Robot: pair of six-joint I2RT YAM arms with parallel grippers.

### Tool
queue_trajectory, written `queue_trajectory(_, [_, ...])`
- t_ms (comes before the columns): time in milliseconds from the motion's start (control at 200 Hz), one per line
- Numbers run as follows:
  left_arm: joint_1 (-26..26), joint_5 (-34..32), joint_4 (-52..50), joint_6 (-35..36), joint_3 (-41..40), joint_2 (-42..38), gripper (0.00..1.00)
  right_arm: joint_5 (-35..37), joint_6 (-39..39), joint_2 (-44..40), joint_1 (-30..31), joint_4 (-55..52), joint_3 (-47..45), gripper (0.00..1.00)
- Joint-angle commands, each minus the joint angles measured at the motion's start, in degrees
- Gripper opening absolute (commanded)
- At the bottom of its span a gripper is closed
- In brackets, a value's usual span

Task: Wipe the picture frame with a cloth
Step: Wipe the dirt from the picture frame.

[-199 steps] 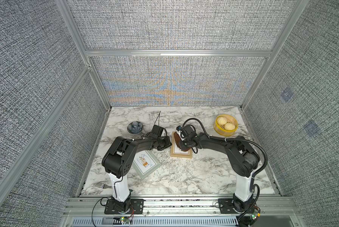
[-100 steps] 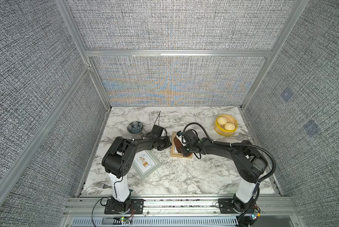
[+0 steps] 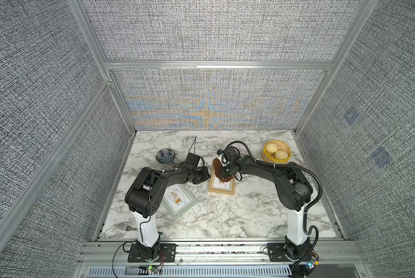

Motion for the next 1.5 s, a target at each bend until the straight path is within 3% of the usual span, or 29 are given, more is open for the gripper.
queue_trajectory(0, [-0.1,-6.4,-17.1,1.1,-1.5,1.3,0.06,2.8,3.8,2.1,-1.5,-4.5,2.6,0.02])
queue_trajectory(245, [-0.1,-6.5,-16.0,0.9,-2.4,0.8,0.06,1.4,3.9,3.3,-3.7,-8.1,9.0,0.02])
queue_trajectory(420, [-0.1,-6.4,-15.8,0.5,-2.2,0.7,0.06,-3.0,6.1,-6.7,-5.6,-3.3,5.5,0.02])
queue_trajectory(570, [-0.1,-6.3,-15.3,0.1,-1.9,0.7,0.06,-2.2,6.6,-11.5,-6.1,-0.2,1.6,0.02])
queue_trajectory(916, [-0.1,-5.6,-15.3,0.2,-1.5,0.4,0.08,-2.6,3.7,-1.9,-0.7,-5.0,5.8,0.02])
queue_trajectory(1181, [-0.2,-6.1,-15.8,-0.6,-1.8,0.7,0.09,4.3,5.5,4.2,0.3,-10.1,8.5,0.00])
queue_trajectory(1496, [-0.1,-7.9,-16.8,-2.0,-2.7,0.8,0.08,11.7,8.1,-1.7,-2.4,-7.0,-1.6,0.00])
